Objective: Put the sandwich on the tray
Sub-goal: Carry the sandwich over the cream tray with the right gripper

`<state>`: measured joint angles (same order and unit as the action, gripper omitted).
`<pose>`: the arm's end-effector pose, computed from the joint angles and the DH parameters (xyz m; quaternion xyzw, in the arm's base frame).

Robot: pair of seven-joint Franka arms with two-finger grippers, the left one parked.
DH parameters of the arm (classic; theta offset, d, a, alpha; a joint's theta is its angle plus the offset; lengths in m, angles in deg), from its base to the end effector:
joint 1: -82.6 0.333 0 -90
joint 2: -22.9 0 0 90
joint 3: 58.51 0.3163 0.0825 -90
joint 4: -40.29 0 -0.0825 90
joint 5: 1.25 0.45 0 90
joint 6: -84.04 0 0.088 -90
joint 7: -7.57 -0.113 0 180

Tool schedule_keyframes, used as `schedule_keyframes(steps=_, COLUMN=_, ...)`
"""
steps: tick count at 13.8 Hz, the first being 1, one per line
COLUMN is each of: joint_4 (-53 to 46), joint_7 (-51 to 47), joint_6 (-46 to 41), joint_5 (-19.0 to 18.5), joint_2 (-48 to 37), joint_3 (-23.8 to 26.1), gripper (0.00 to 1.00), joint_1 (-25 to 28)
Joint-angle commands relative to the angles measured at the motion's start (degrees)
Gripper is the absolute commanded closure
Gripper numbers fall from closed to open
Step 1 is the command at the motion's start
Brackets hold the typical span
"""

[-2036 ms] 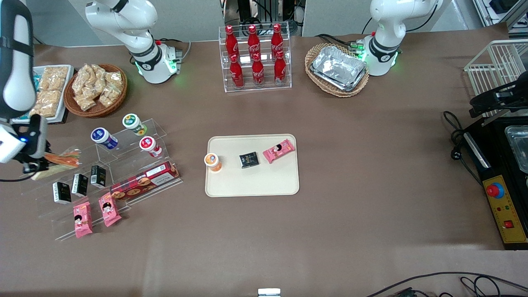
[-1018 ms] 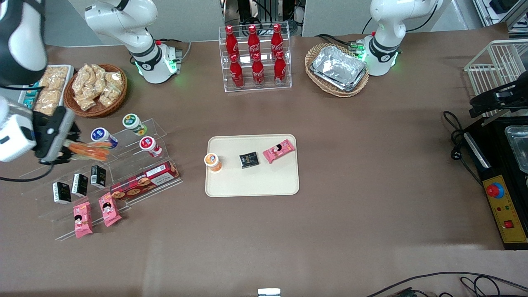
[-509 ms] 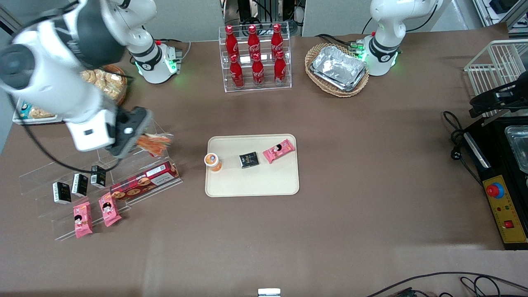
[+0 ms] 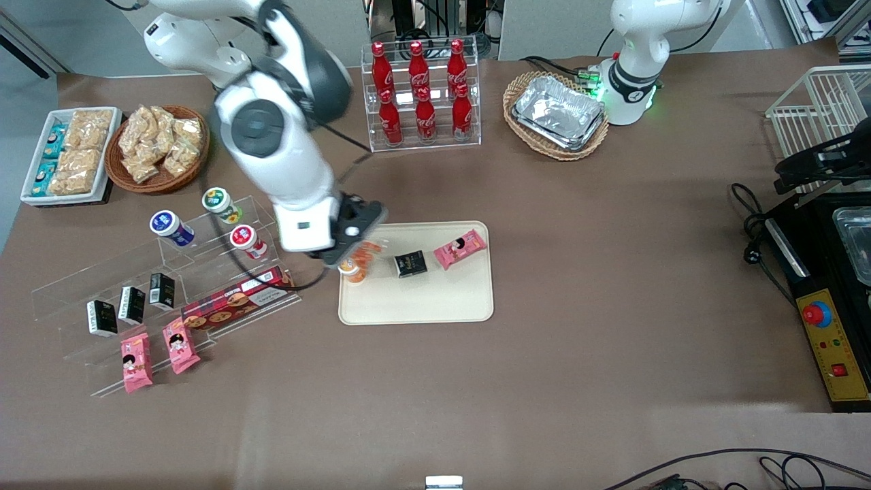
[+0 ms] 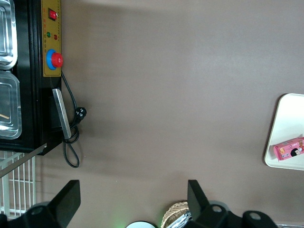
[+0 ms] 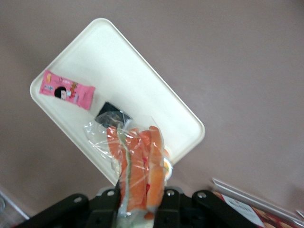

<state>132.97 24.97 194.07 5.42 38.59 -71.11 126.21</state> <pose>0.5964 0.3832 0.4455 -0.9175 -0.3966 -0.0149 0.0275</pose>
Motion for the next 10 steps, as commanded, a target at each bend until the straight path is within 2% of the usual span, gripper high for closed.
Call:
schedule_keyframes(steps=1, joint_4=-1.7, joint_7=-1.8, joint_6=5.9, joint_5=0.1, joint_2=6.1, joint_3=-0.8, gripper=1.0, joint_1=2.2)
schedule_keyframes(steps=7, joint_4=-2.3, joint_7=5.7, joint_6=16.0, joint_5=0.3, joint_2=14.2, joint_3=-0.7, gripper=1.0, joint_1=5.2)
schedule_keyframes(steps=10, joint_4=-8.0, joint_7=7.6, joint_6=17.8, joint_5=0.2, joint_2=21.2, joint_3=0.7, gripper=1.0, joint_1=6.0)
